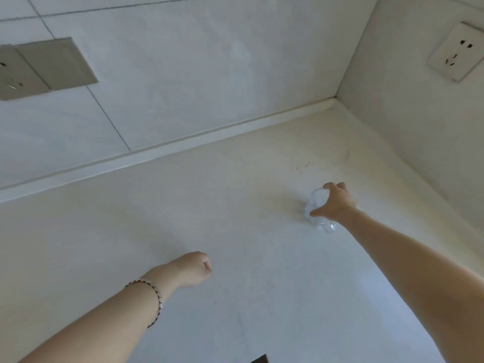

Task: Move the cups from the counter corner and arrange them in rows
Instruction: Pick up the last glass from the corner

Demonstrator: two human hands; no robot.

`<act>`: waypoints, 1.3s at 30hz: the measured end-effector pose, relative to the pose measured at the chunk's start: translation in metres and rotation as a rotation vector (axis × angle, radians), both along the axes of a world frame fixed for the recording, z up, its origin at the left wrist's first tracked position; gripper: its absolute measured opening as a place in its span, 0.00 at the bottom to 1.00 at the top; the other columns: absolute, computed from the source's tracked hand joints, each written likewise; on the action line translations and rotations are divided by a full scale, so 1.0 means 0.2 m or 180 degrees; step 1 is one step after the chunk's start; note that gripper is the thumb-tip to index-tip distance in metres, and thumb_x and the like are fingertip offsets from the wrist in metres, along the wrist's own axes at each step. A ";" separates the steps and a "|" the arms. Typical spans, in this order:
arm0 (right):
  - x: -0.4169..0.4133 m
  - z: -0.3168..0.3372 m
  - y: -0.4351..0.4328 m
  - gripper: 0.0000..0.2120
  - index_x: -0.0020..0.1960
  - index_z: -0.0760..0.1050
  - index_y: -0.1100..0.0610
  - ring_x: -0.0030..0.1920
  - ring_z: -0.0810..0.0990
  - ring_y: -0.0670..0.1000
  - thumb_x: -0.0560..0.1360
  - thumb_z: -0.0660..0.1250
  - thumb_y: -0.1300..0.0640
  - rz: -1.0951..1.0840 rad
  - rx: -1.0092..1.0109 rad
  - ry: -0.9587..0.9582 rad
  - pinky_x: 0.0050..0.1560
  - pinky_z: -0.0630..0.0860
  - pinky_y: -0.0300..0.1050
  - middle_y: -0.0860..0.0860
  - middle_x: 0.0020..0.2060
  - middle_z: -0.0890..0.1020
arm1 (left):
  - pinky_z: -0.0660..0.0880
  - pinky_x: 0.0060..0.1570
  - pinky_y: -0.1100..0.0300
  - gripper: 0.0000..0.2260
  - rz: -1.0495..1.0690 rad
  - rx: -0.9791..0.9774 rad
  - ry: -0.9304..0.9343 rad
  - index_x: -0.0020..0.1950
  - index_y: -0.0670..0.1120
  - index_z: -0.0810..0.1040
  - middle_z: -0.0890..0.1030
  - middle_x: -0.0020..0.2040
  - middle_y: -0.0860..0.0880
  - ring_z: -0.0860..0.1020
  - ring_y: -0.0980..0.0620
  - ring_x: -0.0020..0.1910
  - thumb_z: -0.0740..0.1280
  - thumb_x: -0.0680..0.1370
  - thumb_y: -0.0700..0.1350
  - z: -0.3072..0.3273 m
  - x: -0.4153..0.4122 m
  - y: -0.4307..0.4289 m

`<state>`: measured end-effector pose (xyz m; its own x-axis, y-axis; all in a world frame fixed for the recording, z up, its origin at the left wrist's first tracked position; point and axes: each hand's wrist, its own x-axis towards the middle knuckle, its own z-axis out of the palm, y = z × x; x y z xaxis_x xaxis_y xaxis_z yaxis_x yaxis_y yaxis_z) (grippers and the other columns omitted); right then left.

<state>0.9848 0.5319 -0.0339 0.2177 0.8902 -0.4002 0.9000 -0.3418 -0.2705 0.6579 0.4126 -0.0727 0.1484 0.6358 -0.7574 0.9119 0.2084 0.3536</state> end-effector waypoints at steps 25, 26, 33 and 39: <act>-2.63 0.09 -1.68 0.40 0.72 0.61 0.48 0.56 0.79 0.52 0.63 0.74 0.48 0.2726 -0.0328 0.0260 0.54 0.75 0.42 0.48 0.64 0.66 | 0.64 0.44 0.61 0.03 0.1792 0.0001 0.0355 0.44 0.48 0.67 0.69 0.46 0.49 0.67 0.51 0.44 0.56 0.77 0.42 0.15 -2.00 -2.01; -2.73 0.09 -1.74 0.40 0.72 0.60 0.48 0.56 0.79 0.52 0.64 0.74 0.48 0.2778 -0.0329 0.0259 0.55 0.76 0.42 0.48 0.64 0.65 | 0.64 0.42 0.61 0.03 0.1864 0.0016 0.0384 0.43 0.47 0.67 0.69 0.45 0.49 0.67 0.51 0.44 0.56 0.77 0.42 0.16 -2.09 -2.09; -3.25 0.07 -1.95 0.40 0.73 0.59 0.49 0.60 0.76 0.55 0.65 0.74 0.50 0.2864 -0.0203 0.0148 0.56 0.75 0.44 0.49 0.65 0.64 | 0.63 0.40 0.59 0.06 0.2147 0.0012 0.0335 0.39 0.48 0.66 0.70 0.42 0.49 0.67 0.50 0.42 0.57 0.76 0.43 0.23 -2.51 -2.36; -3.39 0.03 -1.98 0.41 0.74 0.57 0.49 0.63 0.73 0.55 0.67 0.73 0.49 0.2878 -0.0222 -0.0055 0.59 0.73 0.45 0.50 0.67 0.63 | 0.63 0.34 0.65 0.04 0.2203 0.0145 0.0243 0.44 0.48 0.70 0.70 0.42 0.52 0.70 0.51 0.45 0.57 0.77 0.44 0.22 -2.60 -2.34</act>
